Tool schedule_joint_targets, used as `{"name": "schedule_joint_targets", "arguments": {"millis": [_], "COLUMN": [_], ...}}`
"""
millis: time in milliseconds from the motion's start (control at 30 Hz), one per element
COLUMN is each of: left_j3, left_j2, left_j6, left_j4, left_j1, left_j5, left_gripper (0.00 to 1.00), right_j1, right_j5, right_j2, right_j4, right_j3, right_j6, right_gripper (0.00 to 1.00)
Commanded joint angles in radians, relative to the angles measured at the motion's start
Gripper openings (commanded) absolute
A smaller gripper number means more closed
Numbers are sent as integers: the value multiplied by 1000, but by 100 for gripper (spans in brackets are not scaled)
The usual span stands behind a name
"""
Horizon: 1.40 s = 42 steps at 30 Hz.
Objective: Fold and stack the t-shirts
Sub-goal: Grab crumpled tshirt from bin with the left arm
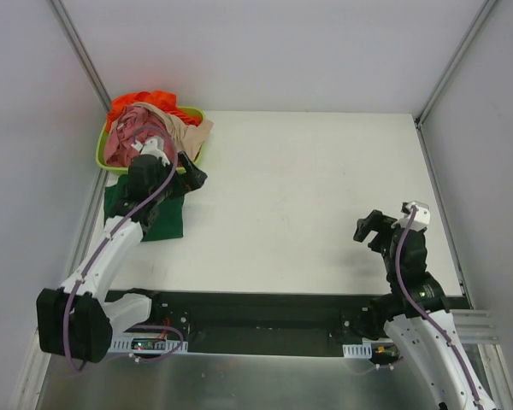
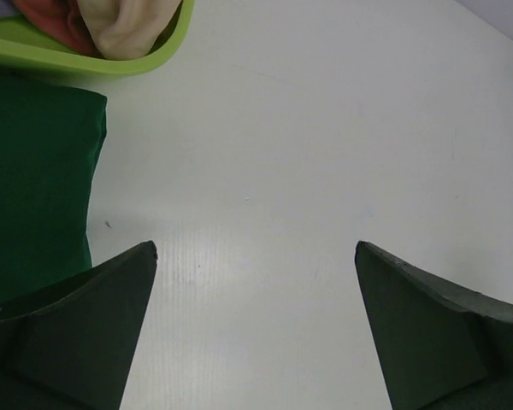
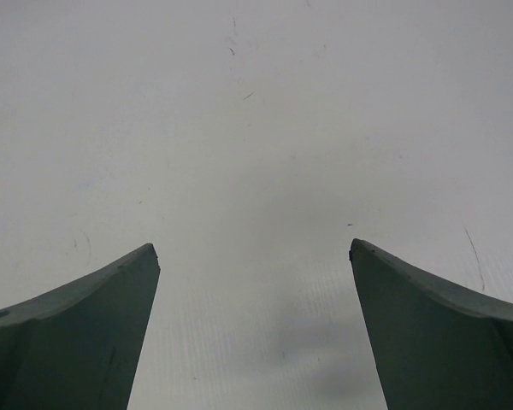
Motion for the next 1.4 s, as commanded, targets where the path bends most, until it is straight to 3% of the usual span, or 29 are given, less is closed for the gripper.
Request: {"name": "schedule_joint_targets", "arguments": {"millis": [0, 400, 533, 633, 700, 800, 1000, 1100, 1133, 1167, 1367], "left_j3": [181, 666, 803, 838, 849, 875, 979, 1041, 1065, 1077, 1061], "left_j2": [162, 732, 868, 904, 913, 942, 1037, 1066, 1068, 1059, 895], "left_j6": [-11, 6, 35, 33, 40, 55, 79, 92, 95, 99, 147], "left_j4": [-55, -164, -200, -203, -206, -229, -278, -312, -328, -341, -341], "left_j1": [6, 69, 72, 72, 72, 72, 74, 74, 74, 74, 57], "left_j5": [-65, -287, -235, -212, -200, -215, -221, -218, -217, -212, -151], "left_gripper": [99, 98, 79, 55, 53, 65, 53, 27, 7, 0, 0], "right_j1": [-2, -4, -2, -2, -2, -4, -2, -4, -4, -4, -4], "right_j5": [0, 40, 43, 58, 61, 61, 47, 44, 44, 46, 43], "right_j2": [8, 25, 37, 47, 51, 59, 61, 57, 53, 50, 34], "right_j4": [50, 18, 17, 10, 10, 9, 7, -2, -5, -6, -5], "right_j3": [7, 16, 22, 22, 20, 27, 30, 30, 31, 33, 30], "right_j6": [-3, -17, -23, -23, -24, -28, -28, -28, -29, -28, -28], "right_gripper": [96, 96, 96, 96, 96, 96, 96, 96, 96, 96, 96]}}
